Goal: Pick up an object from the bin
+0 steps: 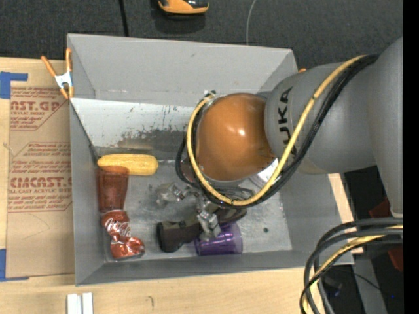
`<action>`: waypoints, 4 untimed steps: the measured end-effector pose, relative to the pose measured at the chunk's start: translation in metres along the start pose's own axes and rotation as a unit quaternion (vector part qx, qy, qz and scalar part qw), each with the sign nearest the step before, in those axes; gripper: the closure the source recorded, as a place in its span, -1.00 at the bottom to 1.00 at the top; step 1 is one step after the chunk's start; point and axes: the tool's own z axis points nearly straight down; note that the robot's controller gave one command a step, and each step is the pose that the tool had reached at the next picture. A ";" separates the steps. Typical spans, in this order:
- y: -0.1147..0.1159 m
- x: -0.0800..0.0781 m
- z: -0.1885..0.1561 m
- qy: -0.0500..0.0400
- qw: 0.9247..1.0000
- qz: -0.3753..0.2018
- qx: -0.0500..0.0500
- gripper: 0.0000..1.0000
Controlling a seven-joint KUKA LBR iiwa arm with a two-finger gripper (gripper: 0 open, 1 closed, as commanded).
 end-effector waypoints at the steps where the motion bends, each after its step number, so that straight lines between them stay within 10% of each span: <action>1: 0.005 0.009 0.016 -0.001 0.999 0.040 0.000 -1.00; 2: 0.014 0.006 0.015 0.001 0.999 0.034 -0.001 -1.00; 3: 0.024 0.004 0.015 0.000 0.995 -0.104 0.000 -1.00; 4: 0.035 0.003 0.028 0.001 0.998 -0.065 -0.001 1.00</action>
Offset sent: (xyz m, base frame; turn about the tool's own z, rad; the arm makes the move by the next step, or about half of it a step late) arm -0.0148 0.0161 0.0026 -0.2131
